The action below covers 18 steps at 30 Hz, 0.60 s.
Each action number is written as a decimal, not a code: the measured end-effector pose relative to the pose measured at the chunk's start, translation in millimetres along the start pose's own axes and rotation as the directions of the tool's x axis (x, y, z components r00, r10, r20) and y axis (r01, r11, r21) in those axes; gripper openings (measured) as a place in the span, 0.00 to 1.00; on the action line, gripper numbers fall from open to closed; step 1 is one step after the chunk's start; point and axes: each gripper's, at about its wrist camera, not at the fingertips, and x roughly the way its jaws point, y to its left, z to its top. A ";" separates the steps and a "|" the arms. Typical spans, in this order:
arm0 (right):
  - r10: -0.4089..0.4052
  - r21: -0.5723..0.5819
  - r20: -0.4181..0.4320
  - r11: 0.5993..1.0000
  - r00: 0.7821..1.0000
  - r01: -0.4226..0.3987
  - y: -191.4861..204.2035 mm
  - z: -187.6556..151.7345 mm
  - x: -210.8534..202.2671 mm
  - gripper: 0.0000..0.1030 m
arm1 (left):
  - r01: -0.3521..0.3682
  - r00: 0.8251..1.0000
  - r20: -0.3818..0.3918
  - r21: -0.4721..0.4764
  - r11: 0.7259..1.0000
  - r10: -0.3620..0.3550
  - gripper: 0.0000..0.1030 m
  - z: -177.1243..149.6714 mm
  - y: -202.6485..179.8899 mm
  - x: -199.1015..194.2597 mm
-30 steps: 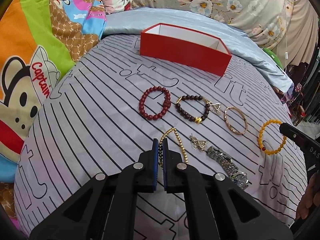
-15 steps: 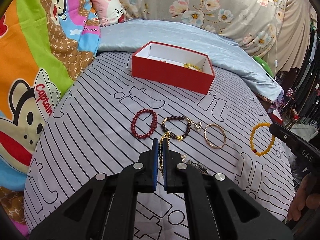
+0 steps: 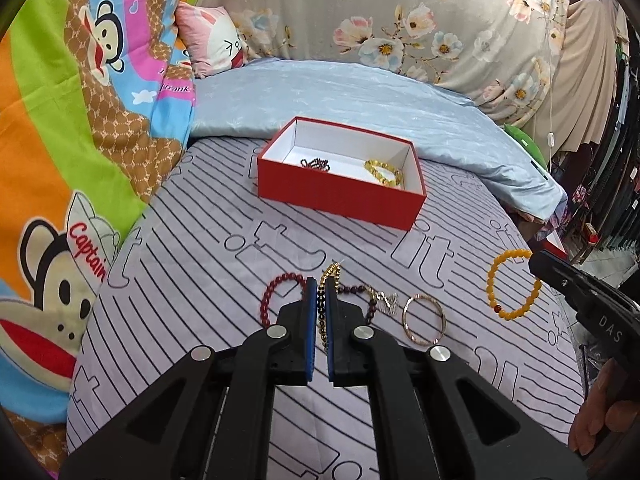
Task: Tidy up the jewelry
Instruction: 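Carry both bracelets into the red box and open both grippers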
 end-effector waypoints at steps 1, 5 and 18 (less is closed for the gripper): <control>0.004 -0.003 0.003 1.000 1.000 -0.004 1.1 3.6 1.7 0.07 | 0.003 1.000 0.005 0.004 1.000 -0.003 0.03 5.3 -0.7 1.2; 0.023 -0.005 0.014 1.000 1.000 -0.023 2.7 22.1 10.6 0.07 | -0.003 1.000 0.026 0.020 1.000 0.002 0.03 23.7 -2.7 6.3; 0.090 -0.003 0.029 0.996 0.995 -0.090 0.7 104.5 77.5 0.07 | 0.001 0.998 0.066 0.047 0.999 -0.004 0.03 107.9 -4.4 58.0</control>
